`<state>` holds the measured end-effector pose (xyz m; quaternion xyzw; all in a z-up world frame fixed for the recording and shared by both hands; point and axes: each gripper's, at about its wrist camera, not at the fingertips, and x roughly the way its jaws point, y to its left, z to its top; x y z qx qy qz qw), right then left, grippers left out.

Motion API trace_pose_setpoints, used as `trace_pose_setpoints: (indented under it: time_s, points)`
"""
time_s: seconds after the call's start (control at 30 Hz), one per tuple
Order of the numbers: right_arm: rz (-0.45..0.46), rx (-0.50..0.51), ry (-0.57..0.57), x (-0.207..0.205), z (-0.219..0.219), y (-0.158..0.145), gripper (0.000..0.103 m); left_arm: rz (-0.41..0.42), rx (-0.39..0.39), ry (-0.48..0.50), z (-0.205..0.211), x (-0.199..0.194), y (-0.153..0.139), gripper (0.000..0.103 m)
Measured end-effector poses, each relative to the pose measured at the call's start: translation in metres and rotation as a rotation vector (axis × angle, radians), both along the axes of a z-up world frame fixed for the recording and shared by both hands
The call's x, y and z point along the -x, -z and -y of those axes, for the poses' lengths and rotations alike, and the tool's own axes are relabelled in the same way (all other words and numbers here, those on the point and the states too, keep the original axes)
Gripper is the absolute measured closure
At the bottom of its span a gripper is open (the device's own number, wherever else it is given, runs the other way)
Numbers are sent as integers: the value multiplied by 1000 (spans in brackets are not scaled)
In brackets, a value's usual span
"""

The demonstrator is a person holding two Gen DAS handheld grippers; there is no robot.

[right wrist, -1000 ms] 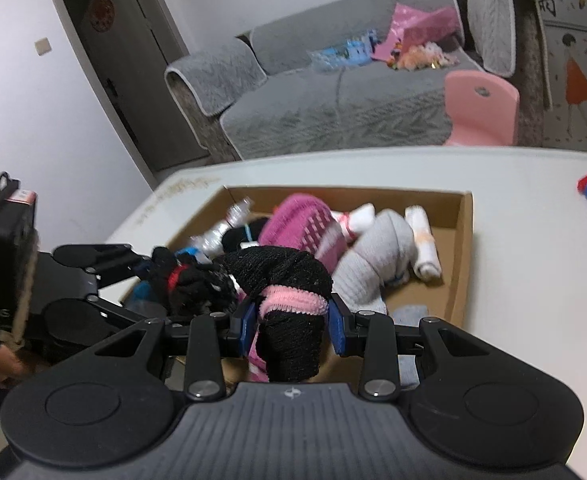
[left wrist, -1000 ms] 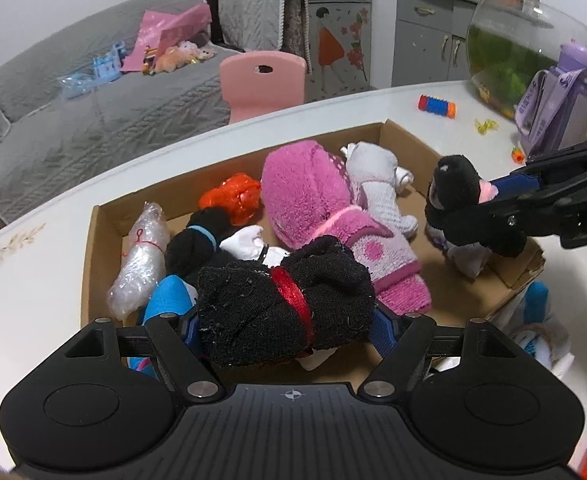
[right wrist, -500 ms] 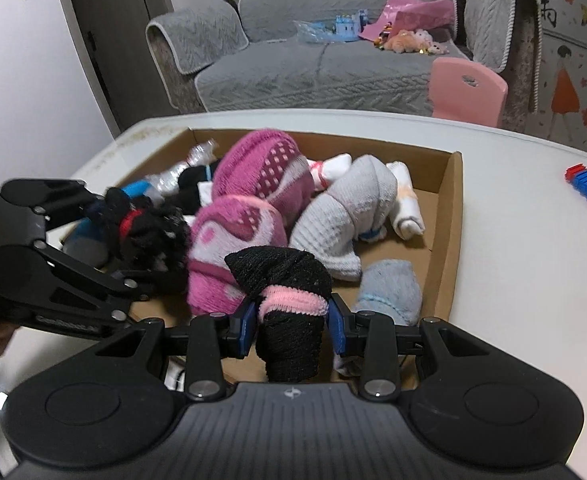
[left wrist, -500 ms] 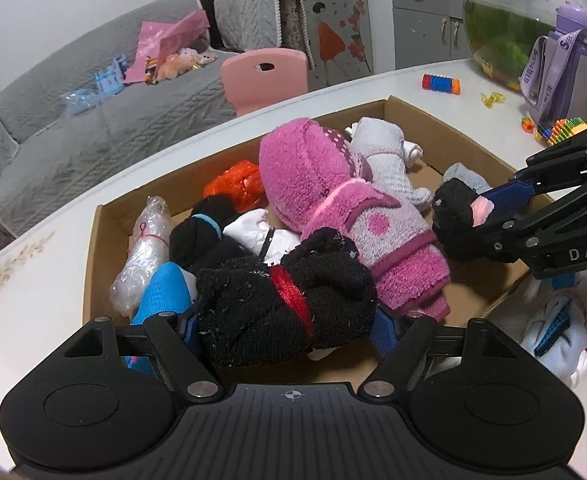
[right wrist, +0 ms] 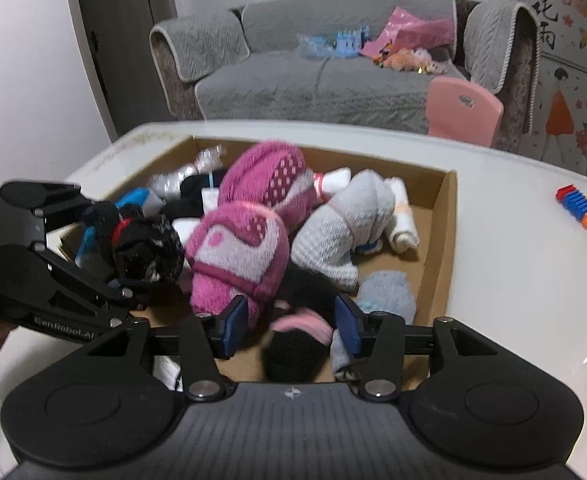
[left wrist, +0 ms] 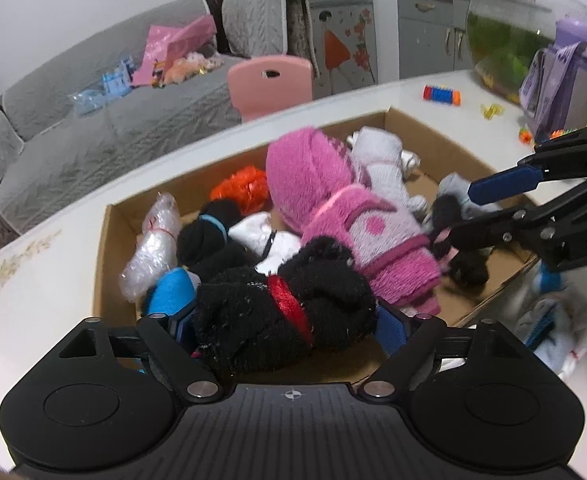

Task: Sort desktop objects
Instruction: 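Open both tools to release the black socks in the box, then grasp the orange plastic-wrapped bundle with the left tool while the right tool grasps the white red-tied sock roll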

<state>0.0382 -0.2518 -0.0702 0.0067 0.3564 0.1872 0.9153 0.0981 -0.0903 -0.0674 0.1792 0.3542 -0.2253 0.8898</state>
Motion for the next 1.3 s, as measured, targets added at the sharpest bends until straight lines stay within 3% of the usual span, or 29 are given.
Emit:
trace_pose_setpoints:
  time_s: [0.33,0.57,0.67,1.13,1.3]
  points:
    - [55,-67,16,18,22,-30,51,60,9,38,0,35,-27,15]
    - [61,-85,14,34,35,-37,47,92,0,48,8,65,-31,7]
    - [59,-114,14,45,43,-37,33,99,9,48,9,79,-28,3]
    - [57,-122,54,102,74,-21,20,66,-25,29,1,131,5,0]
    - [42,-148,86,120,87,-9,17,23,7,-25,-18,150,19,0]
